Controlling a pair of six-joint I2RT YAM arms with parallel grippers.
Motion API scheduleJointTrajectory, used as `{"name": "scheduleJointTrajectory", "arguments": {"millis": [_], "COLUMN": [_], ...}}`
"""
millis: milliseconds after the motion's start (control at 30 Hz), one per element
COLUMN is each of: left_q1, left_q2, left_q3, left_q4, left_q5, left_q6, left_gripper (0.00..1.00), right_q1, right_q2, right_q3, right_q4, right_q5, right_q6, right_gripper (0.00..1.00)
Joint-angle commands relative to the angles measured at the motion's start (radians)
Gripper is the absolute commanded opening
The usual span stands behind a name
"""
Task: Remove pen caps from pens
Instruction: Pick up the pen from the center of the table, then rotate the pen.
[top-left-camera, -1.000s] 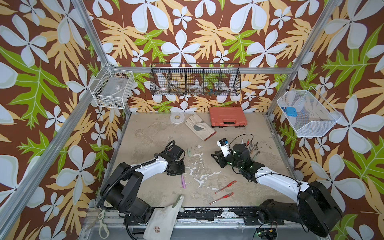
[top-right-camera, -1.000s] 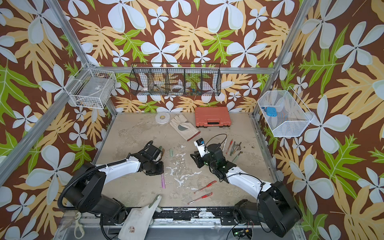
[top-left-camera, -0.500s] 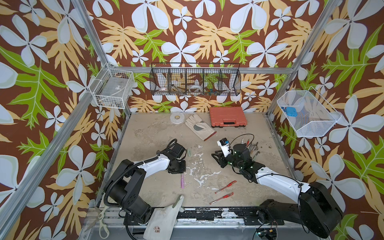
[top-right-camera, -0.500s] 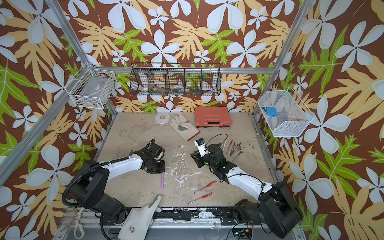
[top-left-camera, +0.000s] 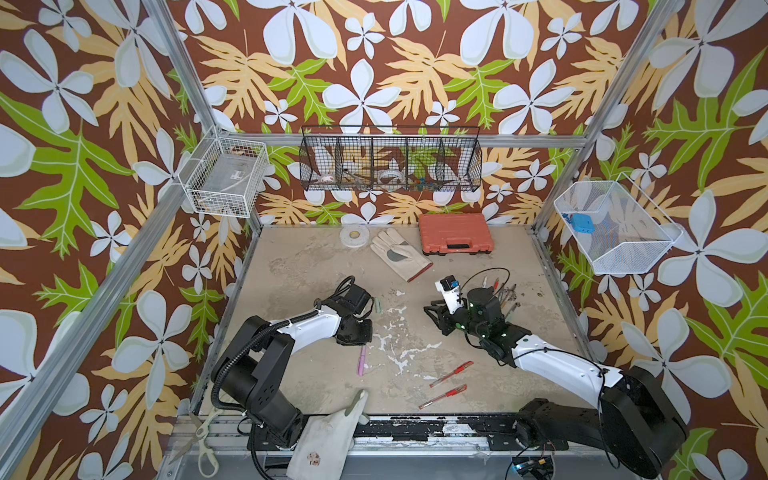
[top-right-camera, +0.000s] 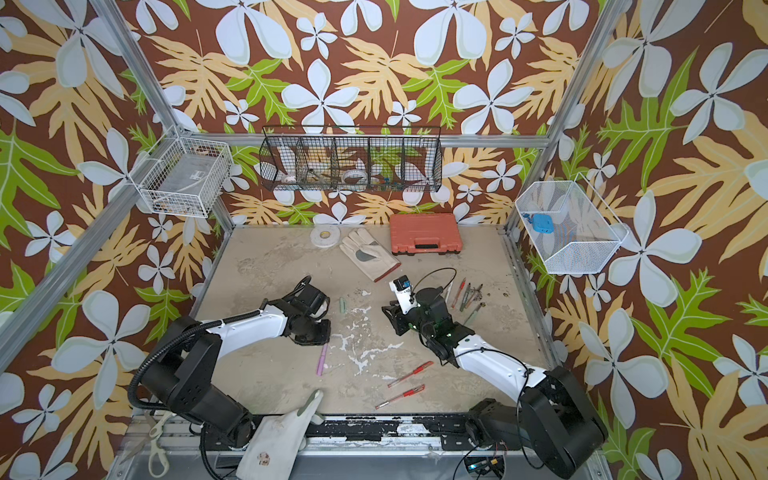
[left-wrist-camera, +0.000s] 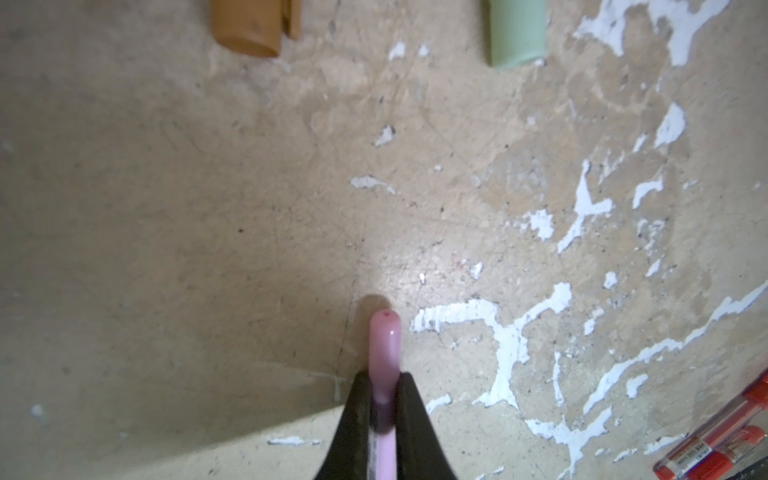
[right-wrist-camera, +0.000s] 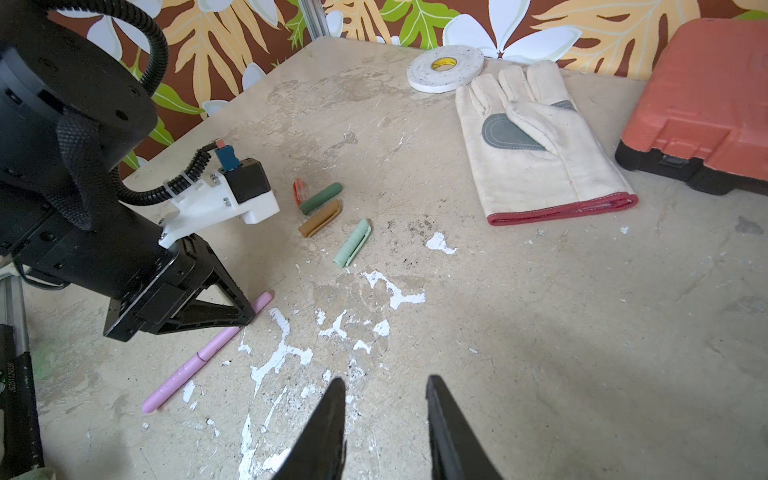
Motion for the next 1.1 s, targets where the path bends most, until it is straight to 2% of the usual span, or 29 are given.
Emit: {"name": "scheduleJointTrajectory", "arguments": {"millis": [0,267,433,633,767,900,1067], "left_q1": [-0.001,-0.001,0.000,0.001,0.001,0.001,-0.001], "left_q2": [-0.023,-0.241,-0.383,-0.485,-0.488,-0.486,-0.504], "left_q3": [0.000,-0.002,-0.081,-0.218,-0.289,-0.328,-0.450], "left_q4": [-0.017,0.136,0.424,0.856,1.103,1.210,1.455], "left_q5": [0.029,0.068,0.060,-0.022,-0.005,-0.009,0.037], "left_q6": [-0.004,-0.102,-0.219,-0.266,-0.181,-0.083,0.010], "left_gripper": [0.10,0.10,0.10,0.08,0.09,0.09,0.09], "right_q1": [0.000,-0.001,-0.002,-0.003,-0.003,-0.003,-0.003], "right_q2": [-0.009,-0.034,-0.056,-0.087,-0.115,-0.115,-0.112], "right_q3": [-0.006,-0.023,-0.058,-0.088,-0.100,-0.100,-0.097], "right_q4": [0.022,0.069,0.148,0.209,0.218,0.219,0.233], "right_q5": [0.000,-0.114,-0.210,-0.291,-0.296,-0.300,-0.339], "right_q6": [0.000,0.045,0.069,0.075,0.075,0.079,0.103], "right_gripper": [0.33,0.34,0.35,0.35,0.35,0.35,0.35]}}
